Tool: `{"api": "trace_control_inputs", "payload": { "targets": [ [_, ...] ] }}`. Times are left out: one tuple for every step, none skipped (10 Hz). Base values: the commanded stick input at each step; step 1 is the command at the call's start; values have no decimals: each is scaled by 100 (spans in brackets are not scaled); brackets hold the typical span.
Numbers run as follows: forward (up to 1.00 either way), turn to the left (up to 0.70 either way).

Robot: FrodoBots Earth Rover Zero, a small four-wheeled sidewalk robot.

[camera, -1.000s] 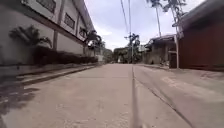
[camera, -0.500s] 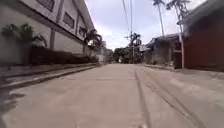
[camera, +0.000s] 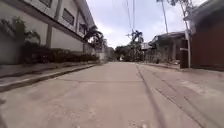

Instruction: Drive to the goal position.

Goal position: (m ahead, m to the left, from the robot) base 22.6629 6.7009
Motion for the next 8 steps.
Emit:
{"api": "trace_control_inputs", "payload": {
  "targets": [
    [100,0],
    [100,0],
    [100,0],
    [100,0],
    [100,0],
    [100,0],
    [100,0],
    [100,0]
  ]
}}
